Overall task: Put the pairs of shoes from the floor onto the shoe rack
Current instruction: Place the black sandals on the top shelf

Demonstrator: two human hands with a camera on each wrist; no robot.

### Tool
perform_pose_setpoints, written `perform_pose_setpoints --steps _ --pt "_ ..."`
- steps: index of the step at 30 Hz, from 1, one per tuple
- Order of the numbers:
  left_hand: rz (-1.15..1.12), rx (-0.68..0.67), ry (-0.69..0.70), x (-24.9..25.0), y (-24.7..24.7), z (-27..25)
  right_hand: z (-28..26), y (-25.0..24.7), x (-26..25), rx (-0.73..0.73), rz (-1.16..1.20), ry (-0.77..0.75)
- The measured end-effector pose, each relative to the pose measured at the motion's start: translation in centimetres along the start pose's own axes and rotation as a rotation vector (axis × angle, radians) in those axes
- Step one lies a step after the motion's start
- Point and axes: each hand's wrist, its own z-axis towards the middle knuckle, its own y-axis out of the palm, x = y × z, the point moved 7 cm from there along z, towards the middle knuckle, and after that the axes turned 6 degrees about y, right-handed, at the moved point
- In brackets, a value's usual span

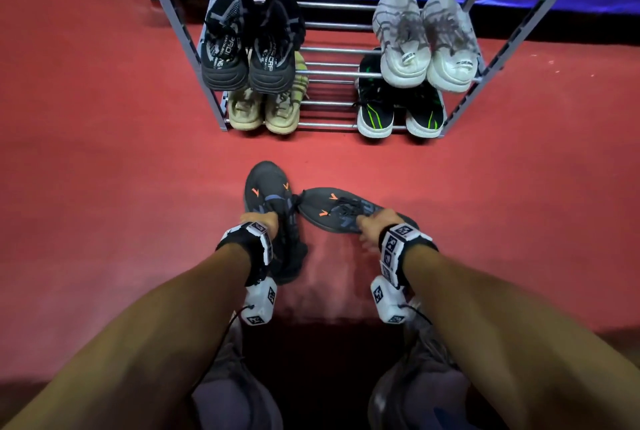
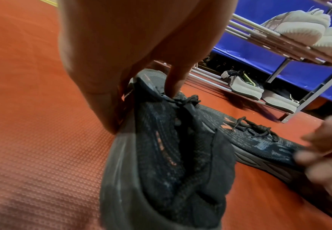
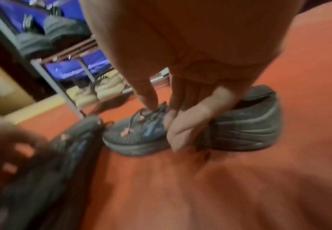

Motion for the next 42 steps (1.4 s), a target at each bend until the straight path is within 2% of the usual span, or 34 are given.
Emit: perform_pose_setpoints --steps 3,7,9,11,13,15,18,21,24,27,31,34,36,40,42 --pt "-0.033 -0.008 -0.002 -0.4 0.0 0.1 -2.0 -3.0 -3.4 0.136 -0.03 -0.139" --pt "-0.047 -0.031 -0.033 -1.1 -0.6 0.3 -1.8 -5.2 -3.5 0.293 -0.064 -0.218" --pt "-0.077 -0.03 -0.052 -2.0 -0.1 1.6 -1.6 -5.3 -2.8 0.336 -0.234 -0.214" --pt "-0.083 -0.012 -0.029 -2.2 -0.1 2.0 -1.7 -5.4 -2.1 0.372 -0.505 -0.182" --pt "-0.062 -0.04 -0.007 -2.4 0.1 2.5 -1.5 -4.7 -1.3 0.297 -0.665 -0.141" --pt "-0.069 -0.04 0.001 -3.2 0.4 3.9 -1.3 -3.9 -0.6 0.183 -0.657 -0.093" --pt "-0.107 0.001 0.009 -3.6 0.3 4.1 -1.7 -4.0 -0.5 0.172 -0.592 -0.049" --pt "-0.063 -0.018 0.061 -1.7 -0.5 0.3 -2.1 -2.4 -0.1 -0.016 -0.476 -0.11" --pt "-0.047 -0.056 0.104 -1.5 -0.4 -0.1 -3.0 -0.6 0.5 -0.113 -0.574 -0.151" --pt "-0.139 -0.075 0.114 -0.9 -0.2 -1.1 -4.5 0.3 0.5 -0.205 -0.67 -0.158" --pt "-0.205 -0.065 0.178 -0.3 0.1 -1.9 -5.9 1.7 1.3 -0.353 -0.409 -0.03" --pt "-0.262 -0.076 0.185 0.0 -0.2 -1.5 -6.0 2.4 1.6 -0.373 -0.235 0.043" --pt "-0.314 -0.093 0.186 0.2 -0.3 -1.0 -5.5 1.8 0.6 -0.309 -0.152 0.007" --pt "-0.342 -0.091 0.238 0.8 -0.4 -0.5 -4.4 -1.3 -2.5 -0.019 -0.127 -0.139" --pt "-0.33 -0.12 0.238 1.2 0.2 -0.9 -3.9 -1.8 -2.8 0.04 -0.079 -0.148"
